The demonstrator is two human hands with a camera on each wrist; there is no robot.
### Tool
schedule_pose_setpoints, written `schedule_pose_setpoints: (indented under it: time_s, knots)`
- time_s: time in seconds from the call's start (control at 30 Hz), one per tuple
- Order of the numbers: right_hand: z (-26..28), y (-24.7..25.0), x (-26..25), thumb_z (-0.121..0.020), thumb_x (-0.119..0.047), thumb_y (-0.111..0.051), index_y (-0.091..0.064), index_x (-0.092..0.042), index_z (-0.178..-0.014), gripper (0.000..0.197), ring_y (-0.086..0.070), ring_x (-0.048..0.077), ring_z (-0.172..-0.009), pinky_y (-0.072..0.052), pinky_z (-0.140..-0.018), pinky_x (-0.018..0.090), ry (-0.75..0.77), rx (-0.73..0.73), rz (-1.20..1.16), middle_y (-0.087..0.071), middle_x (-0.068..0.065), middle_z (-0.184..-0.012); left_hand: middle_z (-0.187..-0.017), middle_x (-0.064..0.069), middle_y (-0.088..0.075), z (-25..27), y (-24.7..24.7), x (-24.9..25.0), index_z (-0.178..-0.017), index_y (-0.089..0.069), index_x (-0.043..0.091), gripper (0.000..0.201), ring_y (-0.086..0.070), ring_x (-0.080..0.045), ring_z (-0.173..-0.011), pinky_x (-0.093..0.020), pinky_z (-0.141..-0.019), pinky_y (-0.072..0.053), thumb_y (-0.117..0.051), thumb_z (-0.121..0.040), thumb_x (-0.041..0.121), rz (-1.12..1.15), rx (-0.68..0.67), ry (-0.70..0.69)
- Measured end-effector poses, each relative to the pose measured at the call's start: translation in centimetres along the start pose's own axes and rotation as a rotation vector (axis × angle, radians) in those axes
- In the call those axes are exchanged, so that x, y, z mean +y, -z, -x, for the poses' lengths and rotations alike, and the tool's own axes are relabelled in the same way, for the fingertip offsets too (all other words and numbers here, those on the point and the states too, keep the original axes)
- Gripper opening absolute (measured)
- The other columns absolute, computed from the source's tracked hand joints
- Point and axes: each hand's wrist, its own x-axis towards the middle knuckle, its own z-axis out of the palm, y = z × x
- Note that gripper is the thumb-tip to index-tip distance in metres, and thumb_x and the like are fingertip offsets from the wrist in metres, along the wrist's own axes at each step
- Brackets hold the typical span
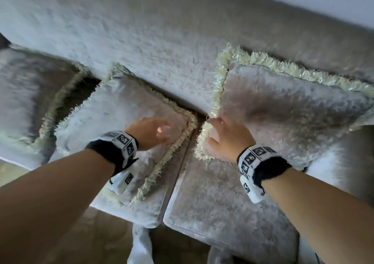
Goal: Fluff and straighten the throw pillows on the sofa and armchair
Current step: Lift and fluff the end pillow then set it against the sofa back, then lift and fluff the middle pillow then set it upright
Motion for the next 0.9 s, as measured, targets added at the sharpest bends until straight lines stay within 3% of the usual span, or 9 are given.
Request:
schedule_pose_setpoints:
  time_s: [0.13,0.27,0.43,0.6,0.8,0.9]
  knots:
    - [-0.6,2.1,-7.5,-0.099,-0.048,-0.049,-0.043,-0.028,-0.145,0.051,-0.061,0.027,-0.111,-0.049,-0.091,0.04,0.048,-0.115,0.135,-0.05,0.005,-0.135,-0.127,0.005,-0.065,3.2,4.2,-5.7,-0.139,-0.05,0.041,0.046,-0.061,-0.021,-0.113,-0.041,-0.096,-0.051,-0.055,-0.095,0.056,-0.244,-0.13,-0.054]
    - [-2.3,3.9,-13.8,-0.099,-0.048,-0.049,-0.052,-0.026,-0.137,0.044,-0.064,0.028,-0.105,-0.05,-0.079,0.037,0.033,-0.168,0.178,-0.057,0.004,-0.13,-0.125,0.006,-0.064,5.5,8.2,-10.0,-0.142,-0.046,0.042,0.048,-0.059,-0.022,-0.114,-0.039,-0.093,-0.05,-0.052,-0.096,0.056,-0.321,-0.14,-0.113]
    - [-5.4,4.4,-19.2,-0.099,-0.049,-0.05,-0.055,-0.024,-0.134,0.044,-0.065,0.028,-0.108,-0.054,-0.083,0.037,0.041,-0.194,0.151,-0.066,0.002,-0.126,-0.126,0.008,-0.064,6.4,11.0,-14.3,-0.142,-0.046,0.042,0.047,-0.059,-0.021,-0.117,-0.042,-0.096,-0.051,-0.051,-0.097,0.055,-0.32,-0.126,-0.119]
    - [-8.4,3.7,-21.0,-0.097,-0.054,-0.051,-0.059,-0.025,-0.129,0.044,-0.066,0.027,-0.105,-0.049,-0.074,0.034,0.011,-0.186,0.123,-0.069,0.001,-0.117,-0.124,0.007,-0.065,5.4,12.0,-17.6,-0.142,-0.047,0.041,0.048,-0.061,-0.02,-0.112,-0.043,-0.097,-0.051,-0.052,-0.096,0.054,-0.354,-0.182,-0.136]
    - [-12.4,1.5,-20.8,-0.094,-0.06,-0.052,-0.064,-0.024,-0.124,0.048,-0.067,0.025,-0.101,-0.053,-0.083,0.035,-0.025,-0.201,0.091,-0.072,0.003,-0.109,-0.126,0.008,-0.064,1.8,13.0,-20.7,-0.142,-0.046,0.041,0.047,-0.06,-0.019,-0.114,-0.041,-0.096,-0.051,-0.051,-0.097,0.054,-0.363,-0.234,-0.126]
    - [-14.4,-0.6,-20.5,-0.094,-0.061,-0.054,-0.061,-0.025,-0.13,0.051,-0.066,0.023,-0.101,-0.051,-0.083,0.033,-0.096,-0.225,-0.034,-0.071,0.0,-0.109,-0.127,0.007,-0.063,-1.1,12.9,-22.5,-0.143,-0.045,0.041,0.048,-0.06,-0.018,-0.116,-0.041,-0.097,-0.05,-0.05,-0.097,0.056,-0.332,-0.247,-0.109]
